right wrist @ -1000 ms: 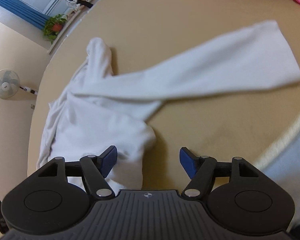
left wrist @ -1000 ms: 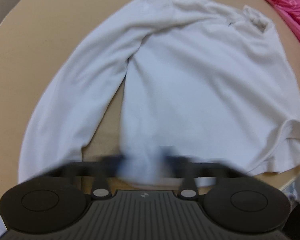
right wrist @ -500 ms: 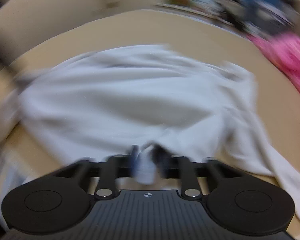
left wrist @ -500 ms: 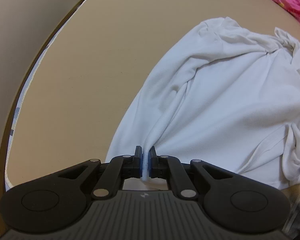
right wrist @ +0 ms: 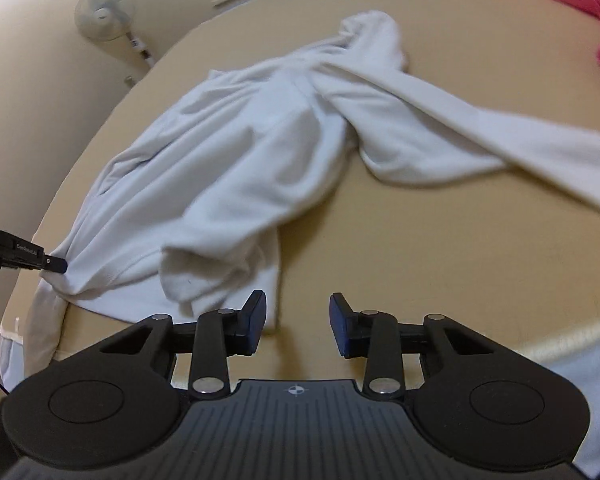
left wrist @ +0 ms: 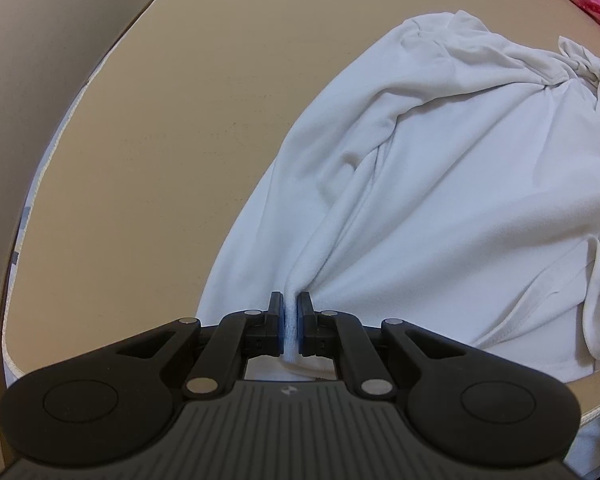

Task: Fold small clothes

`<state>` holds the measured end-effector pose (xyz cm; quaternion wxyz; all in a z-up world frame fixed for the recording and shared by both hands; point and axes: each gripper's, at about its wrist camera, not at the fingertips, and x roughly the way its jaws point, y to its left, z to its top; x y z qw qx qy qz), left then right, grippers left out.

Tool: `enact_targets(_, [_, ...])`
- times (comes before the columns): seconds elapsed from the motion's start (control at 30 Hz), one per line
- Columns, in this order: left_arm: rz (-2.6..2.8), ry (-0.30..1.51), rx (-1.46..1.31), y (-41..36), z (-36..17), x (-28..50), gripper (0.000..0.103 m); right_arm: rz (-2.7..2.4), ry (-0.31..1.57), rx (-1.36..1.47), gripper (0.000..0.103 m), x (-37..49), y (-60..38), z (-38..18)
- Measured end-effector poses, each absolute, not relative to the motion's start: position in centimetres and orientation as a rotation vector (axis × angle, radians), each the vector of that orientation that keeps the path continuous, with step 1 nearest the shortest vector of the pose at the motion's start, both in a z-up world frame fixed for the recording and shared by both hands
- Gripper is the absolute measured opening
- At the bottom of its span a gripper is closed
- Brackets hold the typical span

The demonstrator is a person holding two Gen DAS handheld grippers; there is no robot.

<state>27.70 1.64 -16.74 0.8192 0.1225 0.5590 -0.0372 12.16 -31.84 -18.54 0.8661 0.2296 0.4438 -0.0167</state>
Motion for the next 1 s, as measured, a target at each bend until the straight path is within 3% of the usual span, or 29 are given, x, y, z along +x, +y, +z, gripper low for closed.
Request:
enact_targets(0.07, [-0.077,1.191,0.265,1.5,-16.7,27.7,0.007,-0.002,0.932,0.504,0.040,13.2,-31.3,-18.6])
enact_targets(0.17, [-0.072,1.195,0.269,1.4,-16.7,27.7,0.007,-0.007,0.885,0.593,0.054,15.2,-31.2,-19.6])
enact_targets(0.2, [-0.066,1.193,0.275,1.3,-16.6,27.7,0.007,-0.018,0.869,0.619,0.054,15.7,-31.5,-19.9])
enact_targets(0.23, [-0.067,1.193,0.278,1.2,-16.6,27.6,0.007,-0.011,0.864,0.639,0.046,16.2,-31.7,-20.2])
enact_targets(0.27, [-0.068,1.191,0.282,1.2,-16.5,27.6,0.007,0.012,0.869,0.643,0.005,16.7,-31.8,-20.3])
enact_targets(0.57, [-0.084,1.131,0.215,3.8,-11.9,24.5,0.005,-0.107,0.736,0.766,0.006,7.6,-41.2,-10.7])
enact_targets(0.63, [-0.091,1.164,0.196,4.6,-12.2,23.5,0.005,-0.220,0.782,0.740,0.000,4.7,-42.9,-10.8])
enact_targets(0.73, [-0.055,1.193,0.266,4.8,-14.0,22.1,0.000,-0.466,0.950,0.704,0.000,2.0,-44.8,-13.9])
enact_targets(0.87, [-0.046,1.272,0.249,5.7,-16.5,21.4,0.000,-0.497,0.961,0.914,0.007,0.1,-45.8,-17.3])
enact_targets(0.93, [-0.038,1.275,0.238,6.2,-17.0,21.3,0.002,-0.426,0.923,0.958,0.029,0.5,-44.8,-17.5])
enact_targets(0.97, [-0.040,1.270,0.219,6.3,-17.0,21.2,0.003,-0.384,0.904,0.946,0.049,1.2,-44.1,-17.4])
enact_targets(1.0, [-0.049,1.267,0.196,6.5,-17.0,21.2,0.010,-0.351,0.891,0.925,0.058,1.9,-43.5,-17.2])
